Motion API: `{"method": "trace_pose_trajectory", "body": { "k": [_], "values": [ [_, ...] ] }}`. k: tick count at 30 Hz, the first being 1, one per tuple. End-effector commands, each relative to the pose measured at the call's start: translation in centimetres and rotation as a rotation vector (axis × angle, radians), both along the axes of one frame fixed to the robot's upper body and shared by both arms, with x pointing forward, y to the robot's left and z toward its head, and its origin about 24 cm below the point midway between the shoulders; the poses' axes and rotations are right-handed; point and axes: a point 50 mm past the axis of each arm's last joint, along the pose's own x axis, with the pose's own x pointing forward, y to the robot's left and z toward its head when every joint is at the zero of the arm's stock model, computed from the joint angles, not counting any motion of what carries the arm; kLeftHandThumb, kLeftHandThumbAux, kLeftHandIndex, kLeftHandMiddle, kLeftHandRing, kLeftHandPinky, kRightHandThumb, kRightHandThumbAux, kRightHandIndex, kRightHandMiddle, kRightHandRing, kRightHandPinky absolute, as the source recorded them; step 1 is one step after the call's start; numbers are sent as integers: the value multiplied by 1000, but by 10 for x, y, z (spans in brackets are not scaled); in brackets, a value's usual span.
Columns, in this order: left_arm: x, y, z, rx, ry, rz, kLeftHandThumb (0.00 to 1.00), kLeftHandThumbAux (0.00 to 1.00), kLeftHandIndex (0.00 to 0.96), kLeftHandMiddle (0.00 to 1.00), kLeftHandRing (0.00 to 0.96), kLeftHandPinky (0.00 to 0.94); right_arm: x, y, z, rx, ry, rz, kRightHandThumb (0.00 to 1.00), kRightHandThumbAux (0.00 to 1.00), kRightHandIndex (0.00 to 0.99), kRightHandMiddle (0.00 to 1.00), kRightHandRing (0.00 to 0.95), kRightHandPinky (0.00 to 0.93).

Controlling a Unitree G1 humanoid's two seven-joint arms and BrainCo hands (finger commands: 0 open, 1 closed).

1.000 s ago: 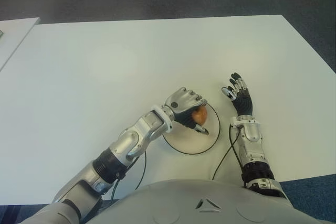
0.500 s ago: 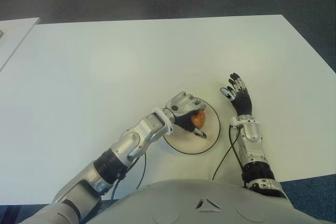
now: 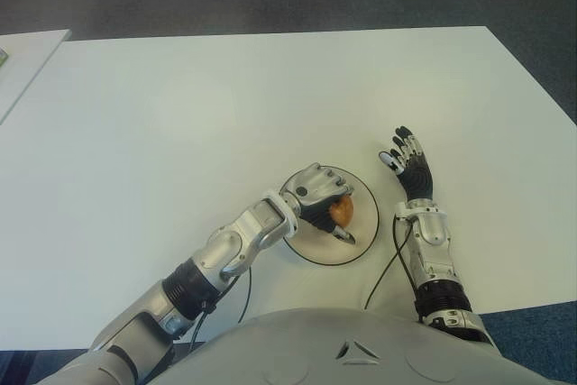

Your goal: Put the apples into the plate.

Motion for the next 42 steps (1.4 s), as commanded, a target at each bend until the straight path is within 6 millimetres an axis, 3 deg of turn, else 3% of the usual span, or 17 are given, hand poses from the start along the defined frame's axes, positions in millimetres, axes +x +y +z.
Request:
{"method": "trace_pose_trajectory", "body": {
  "k": [1,13,15,17,18,21,24,30,42],
  "values": [
    [-4,3,-10,19,0,5,734,682,436,824,862,874,-20,2,-29,34,167,-4,107,602,0,0,0,0],
    [-4,2,-14,-63,-24,12,700,692,433,811,844,850,-19,2,-30,24,166,-13,94,597,0,0,0,0],
    [-4,3,-14,-88,-12,35,476,501,415,673,696,681,-19,3,-30,25,163,-17,94,591,0,0,0,0],
    [-5,4,-15,-95,-8,48,390,425,402,599,622,606,-19,3,-30,29,161,-21,95,588,0,0,0,0],
    [-5,4,-15,-95,-7,53,319,383,312,431,436,432,-19,4,-30,32,161,-23,100,588,0,0,0,0],
    [-6,5,-17,-80,-5,60,215,321,170,193,173,180,-18,4,-30,34,164,-28,107,590,0,1,0,0],
    [-7,6,-19,-56,-4,54,139,266,57,63,56,59,-18,4,-31,31,173,-35,114,585,0,5,0,0],
    [-4,1,-7,-71,-29,53,126,242,5,6,5,6,-16,2,-33,3,189,-18,121,582,0,1,0,0],
    [-9,6,-2,-131,-82,88,138,197,0,0,0,0,-14,2,-34,-2,193,5,126,587,0,0,0,0]
  ]
}}
